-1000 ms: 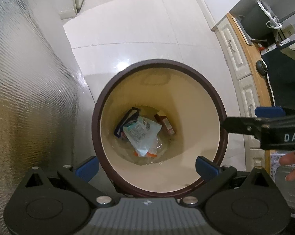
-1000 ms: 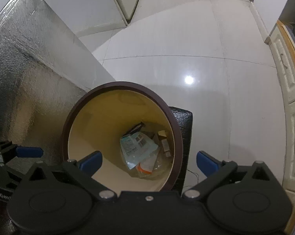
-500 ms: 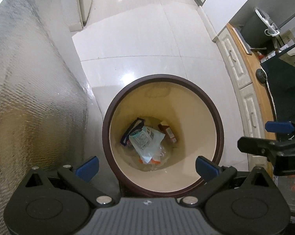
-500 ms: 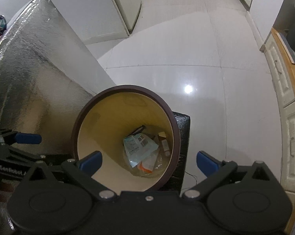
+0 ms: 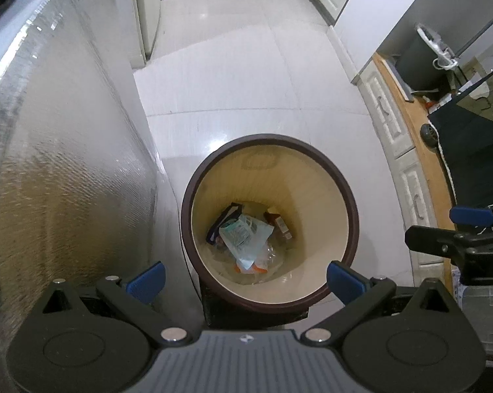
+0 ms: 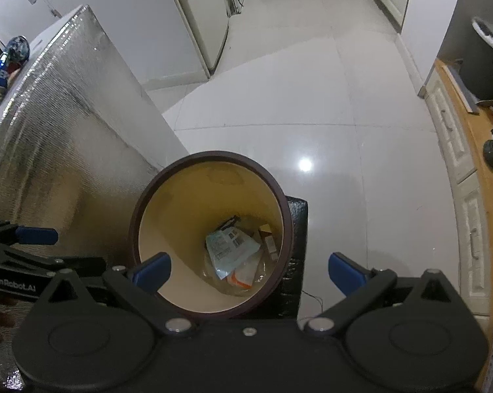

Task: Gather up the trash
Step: 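Raise both empty tools from the bin back over the table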

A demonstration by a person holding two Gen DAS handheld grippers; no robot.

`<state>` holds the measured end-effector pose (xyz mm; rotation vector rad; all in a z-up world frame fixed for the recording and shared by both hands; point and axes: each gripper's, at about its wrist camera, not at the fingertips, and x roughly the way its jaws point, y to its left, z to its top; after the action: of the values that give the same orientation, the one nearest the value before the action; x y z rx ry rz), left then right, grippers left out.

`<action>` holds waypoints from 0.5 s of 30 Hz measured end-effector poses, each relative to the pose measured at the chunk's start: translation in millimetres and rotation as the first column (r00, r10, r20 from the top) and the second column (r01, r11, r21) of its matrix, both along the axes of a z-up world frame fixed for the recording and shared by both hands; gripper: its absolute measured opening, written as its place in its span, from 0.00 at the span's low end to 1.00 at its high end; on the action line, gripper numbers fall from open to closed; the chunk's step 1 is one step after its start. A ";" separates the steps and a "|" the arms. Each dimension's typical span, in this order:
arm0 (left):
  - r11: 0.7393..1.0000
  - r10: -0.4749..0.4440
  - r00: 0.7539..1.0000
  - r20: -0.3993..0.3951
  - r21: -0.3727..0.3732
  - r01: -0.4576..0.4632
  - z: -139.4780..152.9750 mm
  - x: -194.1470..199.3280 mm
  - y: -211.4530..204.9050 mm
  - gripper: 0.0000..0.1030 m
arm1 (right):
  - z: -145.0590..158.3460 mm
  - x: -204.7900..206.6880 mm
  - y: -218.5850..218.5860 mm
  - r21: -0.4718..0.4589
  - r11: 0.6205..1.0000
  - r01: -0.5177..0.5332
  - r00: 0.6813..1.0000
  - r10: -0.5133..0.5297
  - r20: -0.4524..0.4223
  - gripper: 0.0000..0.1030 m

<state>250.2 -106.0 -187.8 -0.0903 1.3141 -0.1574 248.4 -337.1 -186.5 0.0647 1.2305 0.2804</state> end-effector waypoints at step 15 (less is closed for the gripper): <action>0.999 0.013 0.987 0.163 -0.042 -0.006 77.7 -28.9 5.5 1.00 | 71.1 -31.3 -0.7 0.014 1.000 -0.024 0.988 0.021 0.150 1.00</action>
<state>221.3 -100.4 -110.1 -0.1161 1.1470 -0.1800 217.1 -337.7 -115.4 0.0429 1.0797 0.3093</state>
